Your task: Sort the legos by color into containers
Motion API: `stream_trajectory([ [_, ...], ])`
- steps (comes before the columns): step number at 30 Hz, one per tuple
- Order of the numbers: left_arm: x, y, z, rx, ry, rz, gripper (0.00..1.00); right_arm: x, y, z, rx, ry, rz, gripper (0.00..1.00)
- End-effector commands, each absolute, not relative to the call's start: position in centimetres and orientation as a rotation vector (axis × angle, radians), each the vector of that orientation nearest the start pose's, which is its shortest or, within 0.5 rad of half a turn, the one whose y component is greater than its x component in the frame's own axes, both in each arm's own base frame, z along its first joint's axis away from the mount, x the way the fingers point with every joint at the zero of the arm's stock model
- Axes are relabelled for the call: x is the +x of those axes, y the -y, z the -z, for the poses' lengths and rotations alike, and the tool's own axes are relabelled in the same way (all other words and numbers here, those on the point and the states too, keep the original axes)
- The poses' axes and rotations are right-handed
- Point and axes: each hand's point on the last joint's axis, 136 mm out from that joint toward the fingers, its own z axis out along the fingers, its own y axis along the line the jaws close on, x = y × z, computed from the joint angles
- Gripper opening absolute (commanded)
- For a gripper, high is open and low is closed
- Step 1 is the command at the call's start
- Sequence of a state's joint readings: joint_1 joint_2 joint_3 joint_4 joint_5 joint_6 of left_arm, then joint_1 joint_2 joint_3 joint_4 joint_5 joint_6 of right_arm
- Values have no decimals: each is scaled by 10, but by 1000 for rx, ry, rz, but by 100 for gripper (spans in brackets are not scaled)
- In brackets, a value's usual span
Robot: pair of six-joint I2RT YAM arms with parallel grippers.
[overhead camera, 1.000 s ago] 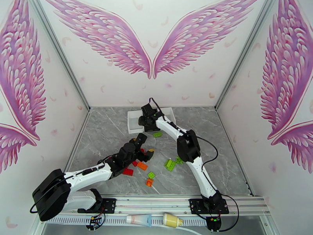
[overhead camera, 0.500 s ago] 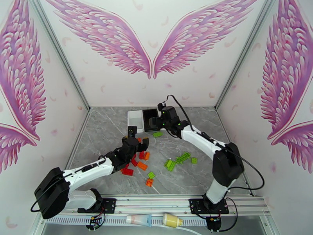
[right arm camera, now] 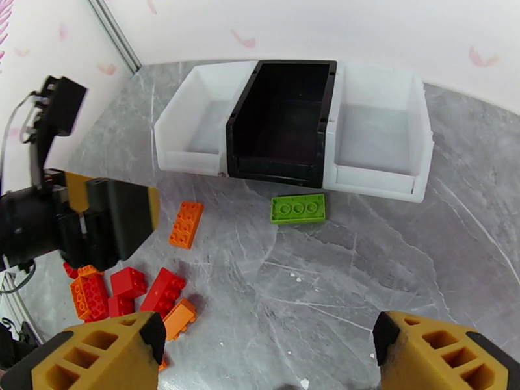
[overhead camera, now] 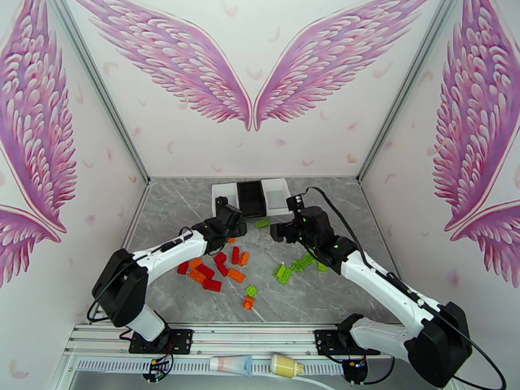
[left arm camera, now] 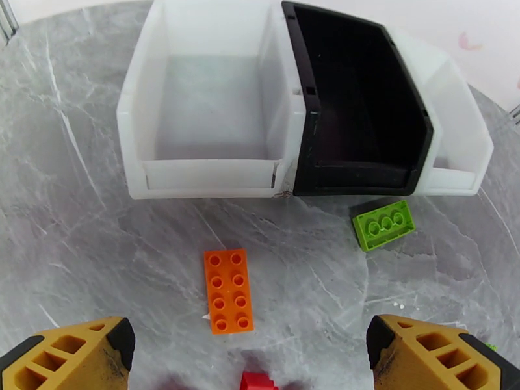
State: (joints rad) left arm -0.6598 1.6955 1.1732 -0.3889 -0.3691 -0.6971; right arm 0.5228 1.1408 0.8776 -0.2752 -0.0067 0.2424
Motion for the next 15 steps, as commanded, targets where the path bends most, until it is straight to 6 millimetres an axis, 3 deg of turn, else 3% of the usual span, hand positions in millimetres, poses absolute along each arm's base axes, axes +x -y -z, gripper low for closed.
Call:
stream_trajectory([
  [1, 384, 227, -99, -241, -2519, 183, 99, 318, -176, -213, -305, -2148, -387, 91],
  [7, 392, 230, -68, -267, -2658, 142, 99, 316, -175, -218, -297, -2130, -393, 92],
  [15, 393, 223, -42, -315, -2728, 63, 81, 316, -173, -215, -288, -2140, -384, 93],
])
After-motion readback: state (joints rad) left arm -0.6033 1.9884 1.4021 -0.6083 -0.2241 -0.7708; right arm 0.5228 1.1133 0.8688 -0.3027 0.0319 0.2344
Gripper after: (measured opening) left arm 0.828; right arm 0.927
